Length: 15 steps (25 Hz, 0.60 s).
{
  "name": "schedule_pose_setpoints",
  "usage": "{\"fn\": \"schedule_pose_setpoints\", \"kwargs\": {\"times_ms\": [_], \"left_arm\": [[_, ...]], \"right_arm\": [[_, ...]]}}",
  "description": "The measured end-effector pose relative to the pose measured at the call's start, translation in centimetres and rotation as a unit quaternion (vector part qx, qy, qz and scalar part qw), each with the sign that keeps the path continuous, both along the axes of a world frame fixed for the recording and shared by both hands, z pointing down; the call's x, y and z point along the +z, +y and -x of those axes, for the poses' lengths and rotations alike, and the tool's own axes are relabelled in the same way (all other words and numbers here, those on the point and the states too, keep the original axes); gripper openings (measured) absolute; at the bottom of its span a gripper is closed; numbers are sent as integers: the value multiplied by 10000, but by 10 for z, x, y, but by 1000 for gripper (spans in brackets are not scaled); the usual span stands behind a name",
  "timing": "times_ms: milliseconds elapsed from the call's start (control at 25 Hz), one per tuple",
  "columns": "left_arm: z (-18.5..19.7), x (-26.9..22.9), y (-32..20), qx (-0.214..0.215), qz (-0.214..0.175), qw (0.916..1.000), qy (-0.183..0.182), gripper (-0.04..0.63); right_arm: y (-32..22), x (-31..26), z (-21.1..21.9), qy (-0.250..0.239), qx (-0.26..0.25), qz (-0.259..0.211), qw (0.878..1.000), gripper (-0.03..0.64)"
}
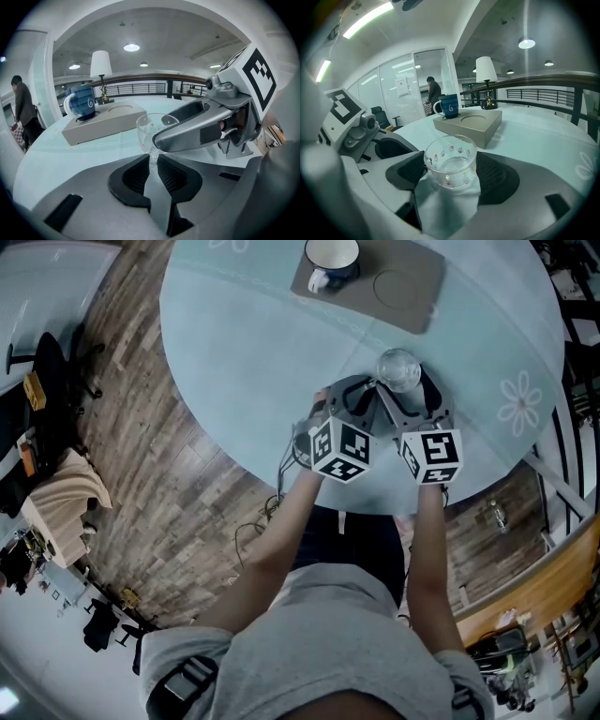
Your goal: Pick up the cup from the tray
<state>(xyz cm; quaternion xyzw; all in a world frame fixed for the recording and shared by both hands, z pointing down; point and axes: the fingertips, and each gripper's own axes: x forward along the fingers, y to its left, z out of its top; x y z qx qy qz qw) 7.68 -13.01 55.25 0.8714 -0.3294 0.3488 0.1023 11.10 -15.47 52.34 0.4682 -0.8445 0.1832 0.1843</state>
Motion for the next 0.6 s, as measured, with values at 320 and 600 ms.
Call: {"fn": "schedule_pose_setpoints", "kwargs": {"times_ms": [320, 600], "left_arm": [[6, -1, -1, -294, 165, 9992, 212, 75], [21, -11, 7, -464, 290, 9974, 463, 81]], "right_arm": [[7, -8, 0, -386, 101, -90, 9992, 314], [8, -19, -13, -554, 490, -141, 9972, 314]]}}
